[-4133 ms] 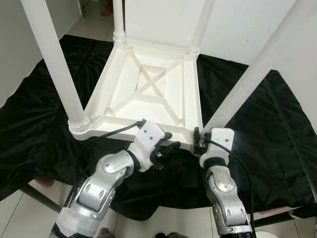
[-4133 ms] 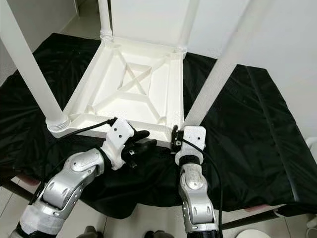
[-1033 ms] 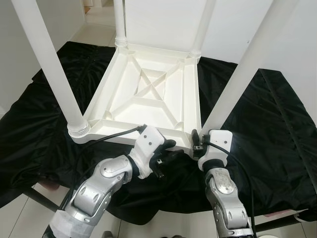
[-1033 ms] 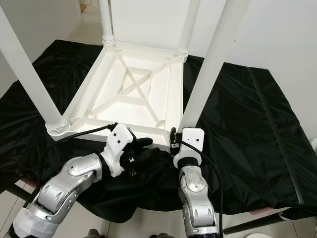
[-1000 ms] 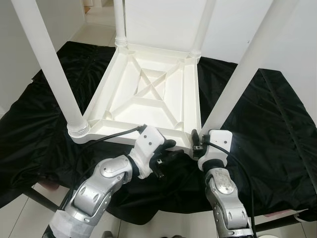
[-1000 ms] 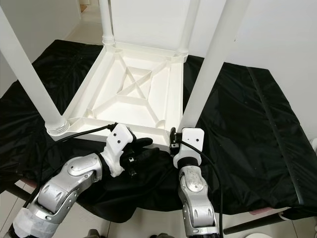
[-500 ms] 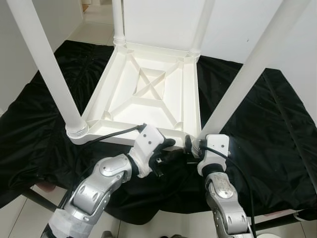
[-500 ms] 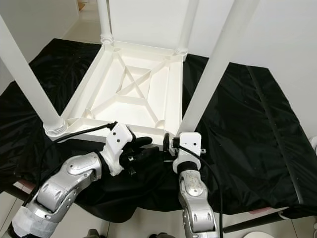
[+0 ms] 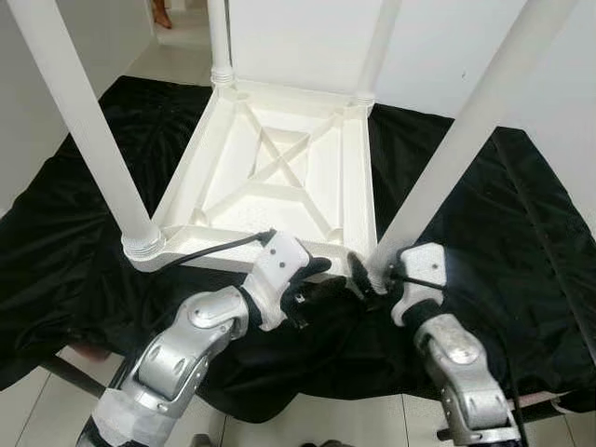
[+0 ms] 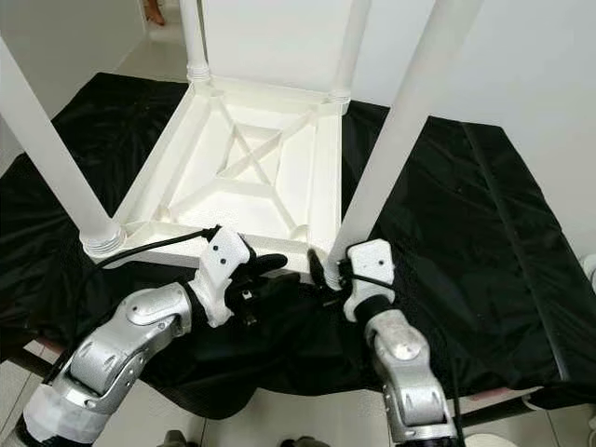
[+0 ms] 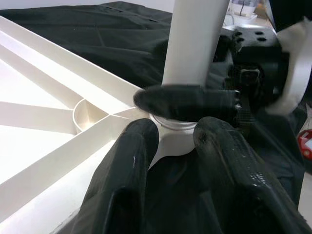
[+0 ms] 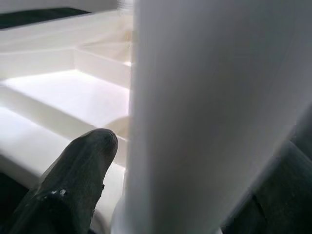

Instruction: Building children table

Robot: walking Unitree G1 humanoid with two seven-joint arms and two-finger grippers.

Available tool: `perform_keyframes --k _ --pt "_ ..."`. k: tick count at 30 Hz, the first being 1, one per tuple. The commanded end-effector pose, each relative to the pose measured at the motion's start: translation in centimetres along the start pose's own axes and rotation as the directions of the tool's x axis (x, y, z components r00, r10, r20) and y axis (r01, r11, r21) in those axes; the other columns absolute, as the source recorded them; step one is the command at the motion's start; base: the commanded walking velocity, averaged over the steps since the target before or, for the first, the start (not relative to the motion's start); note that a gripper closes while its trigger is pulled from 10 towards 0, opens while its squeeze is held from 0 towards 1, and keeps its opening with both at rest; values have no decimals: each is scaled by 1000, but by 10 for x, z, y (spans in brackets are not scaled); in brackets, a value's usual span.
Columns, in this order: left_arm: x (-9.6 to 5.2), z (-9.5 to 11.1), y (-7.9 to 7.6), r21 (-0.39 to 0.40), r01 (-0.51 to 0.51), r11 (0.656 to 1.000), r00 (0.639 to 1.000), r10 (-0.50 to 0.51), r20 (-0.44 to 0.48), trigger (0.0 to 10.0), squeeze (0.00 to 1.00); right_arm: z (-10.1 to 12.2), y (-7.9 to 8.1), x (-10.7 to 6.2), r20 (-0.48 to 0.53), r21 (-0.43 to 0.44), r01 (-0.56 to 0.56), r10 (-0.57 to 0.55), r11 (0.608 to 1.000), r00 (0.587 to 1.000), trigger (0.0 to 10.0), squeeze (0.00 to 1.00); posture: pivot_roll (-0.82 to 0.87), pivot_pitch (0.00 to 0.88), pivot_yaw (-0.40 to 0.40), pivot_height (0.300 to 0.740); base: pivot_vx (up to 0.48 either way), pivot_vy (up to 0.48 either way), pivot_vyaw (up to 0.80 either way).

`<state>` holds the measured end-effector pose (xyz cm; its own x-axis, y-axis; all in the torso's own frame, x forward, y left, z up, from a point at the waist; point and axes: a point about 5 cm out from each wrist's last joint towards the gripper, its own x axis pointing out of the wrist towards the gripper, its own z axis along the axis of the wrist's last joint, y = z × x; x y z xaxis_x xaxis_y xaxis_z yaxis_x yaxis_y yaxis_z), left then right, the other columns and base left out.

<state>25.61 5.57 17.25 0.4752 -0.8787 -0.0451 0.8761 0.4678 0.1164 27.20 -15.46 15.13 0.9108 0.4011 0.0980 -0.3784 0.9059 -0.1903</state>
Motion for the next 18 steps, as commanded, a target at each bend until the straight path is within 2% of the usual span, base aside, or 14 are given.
perform_keyframes --k 1,2,7,17,18 --pt "0 0 -1 3 41 999 999 -41 -4 10000 0 0 -4 0 13 2 -60 60 998 998 10000 0 22 116 -50 740 0 0 0" --pt "0 0 -1 3 41 999 999 -41 -4 10000 0 0 -4 0 13 2 -60 60 998 998 10000 0 22 116 -50 740 0 0 0" --pt "-2 0 0 3 35 999 999 -35 -5 10000 0 3 -10 5 9 -18 -244 245 970 970 10000 0 29 109 -45 740 0 0 0" --pt "0 2 1 14 35 999 999 -35 -7 10000 0 -2 -20 16 -39 -39 -399 398 916 917 10000 0 42 102 -46 740 0 0 0" --pt "-1 2 1 15 34 999 999 -34 -6 10000 0 -5 -22 16 -51 -37 -419 417 907 908 9294 0 46 103 -49 740 0 0 0"
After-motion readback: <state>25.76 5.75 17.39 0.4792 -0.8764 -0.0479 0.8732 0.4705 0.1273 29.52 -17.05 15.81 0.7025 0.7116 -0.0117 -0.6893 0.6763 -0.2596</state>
